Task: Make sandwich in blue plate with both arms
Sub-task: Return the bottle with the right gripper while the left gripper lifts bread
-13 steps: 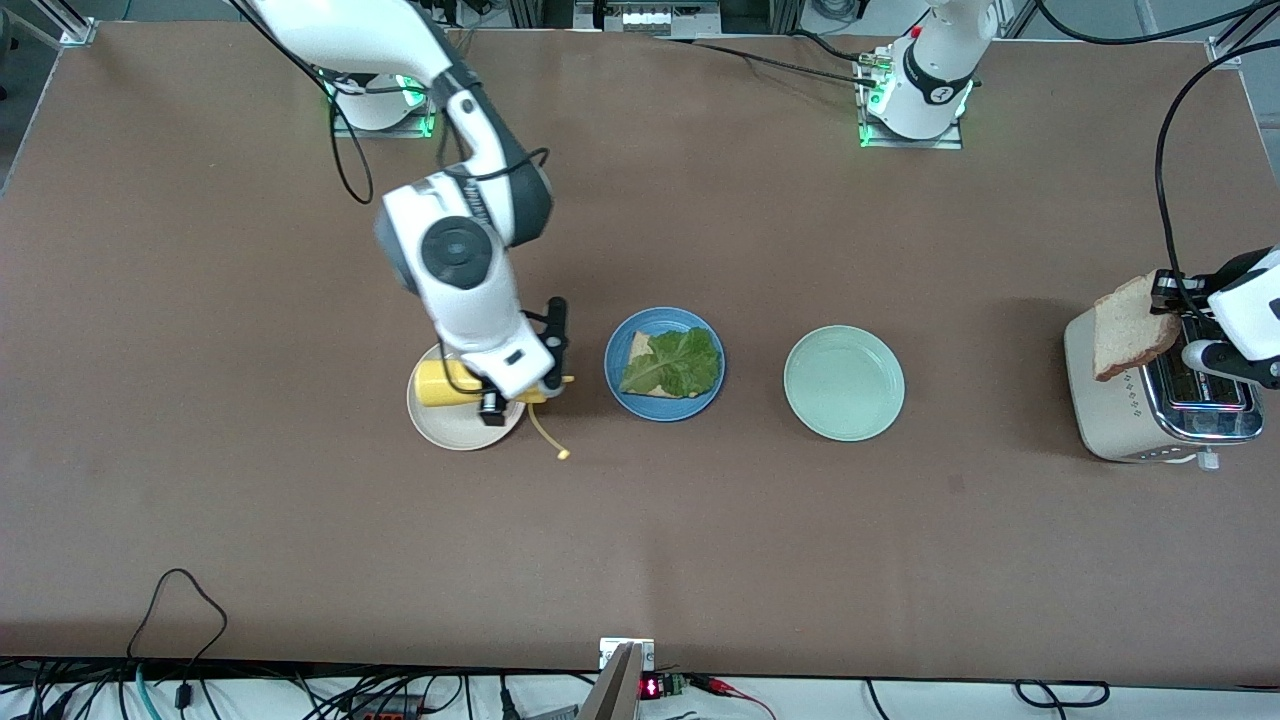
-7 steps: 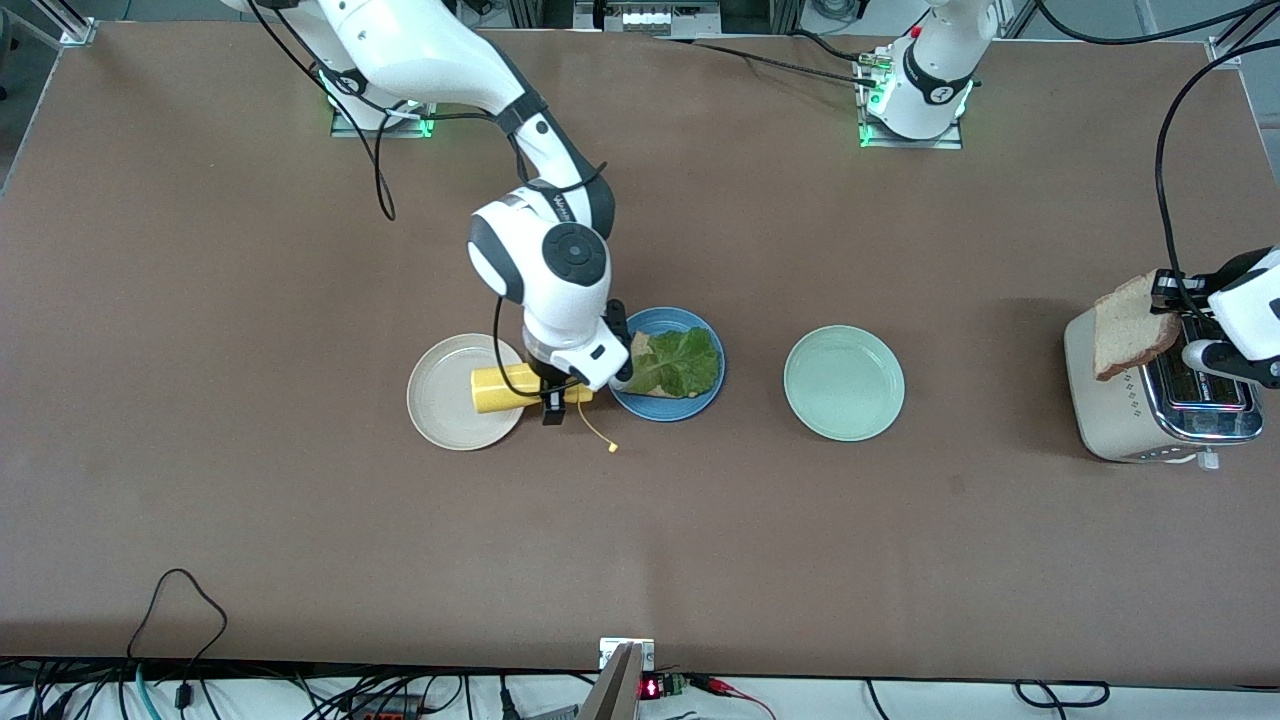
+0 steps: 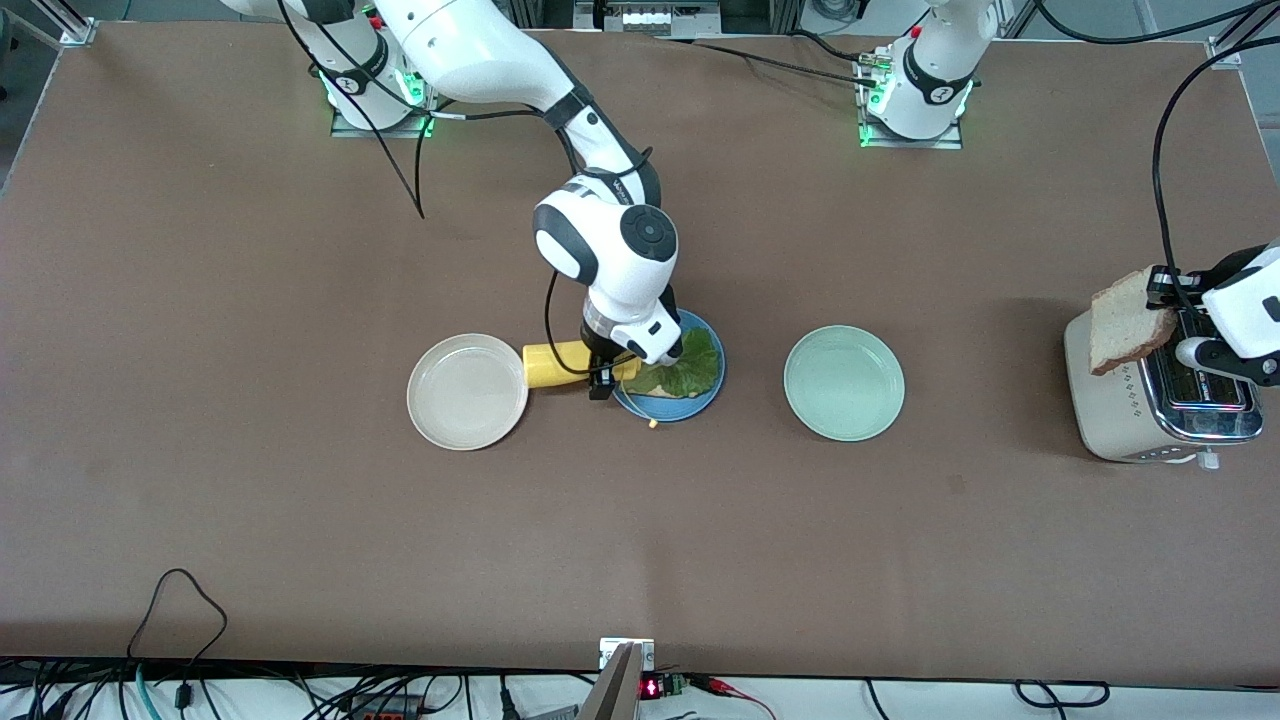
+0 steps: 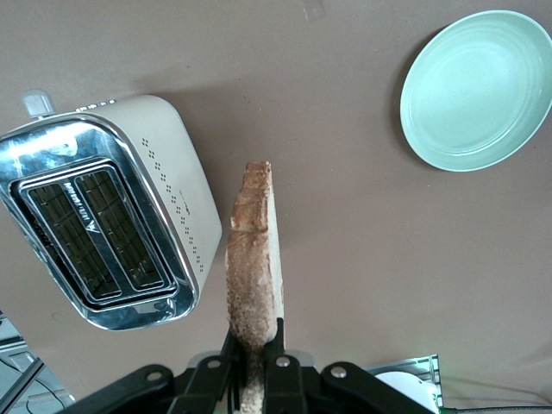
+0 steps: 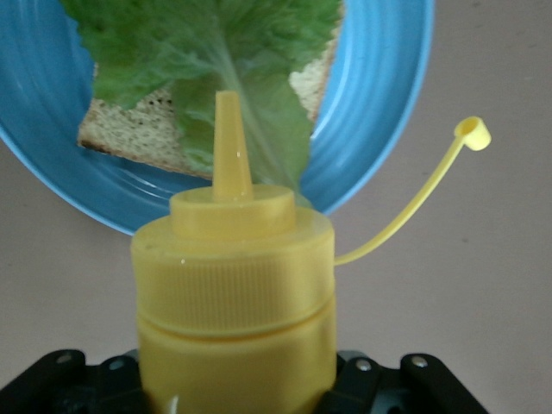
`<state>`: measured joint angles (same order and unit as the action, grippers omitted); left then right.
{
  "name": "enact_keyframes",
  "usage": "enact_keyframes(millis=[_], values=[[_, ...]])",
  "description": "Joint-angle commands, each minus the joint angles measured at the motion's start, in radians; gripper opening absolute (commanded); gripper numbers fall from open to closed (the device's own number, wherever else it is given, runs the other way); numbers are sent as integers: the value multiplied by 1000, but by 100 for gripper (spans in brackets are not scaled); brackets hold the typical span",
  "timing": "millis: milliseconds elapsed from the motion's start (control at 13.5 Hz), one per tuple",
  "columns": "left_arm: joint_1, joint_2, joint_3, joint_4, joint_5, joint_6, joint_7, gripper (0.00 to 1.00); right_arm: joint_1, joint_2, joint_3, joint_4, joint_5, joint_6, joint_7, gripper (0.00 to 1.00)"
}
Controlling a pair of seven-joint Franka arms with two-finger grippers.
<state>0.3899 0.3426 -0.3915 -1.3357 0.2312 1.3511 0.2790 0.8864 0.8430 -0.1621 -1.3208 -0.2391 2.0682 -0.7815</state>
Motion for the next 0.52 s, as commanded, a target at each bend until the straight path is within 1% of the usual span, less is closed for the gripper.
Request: enact_keyframes(millis=[0, 297, 445], values=[[1, -10, 2, 12, -12, -23, -4, 1, 32, 25, -36, 43, -54, -60, 50, 0], [-2, -10, -1, 12, -13, -41, -4, 1, 40, 25, -39, 49, -62, -115, 48, 0], [-3, -10, -1, 12, -15, -43, -7, 1, 30, -19, -45, 107, -46, -222, 35, 0]])
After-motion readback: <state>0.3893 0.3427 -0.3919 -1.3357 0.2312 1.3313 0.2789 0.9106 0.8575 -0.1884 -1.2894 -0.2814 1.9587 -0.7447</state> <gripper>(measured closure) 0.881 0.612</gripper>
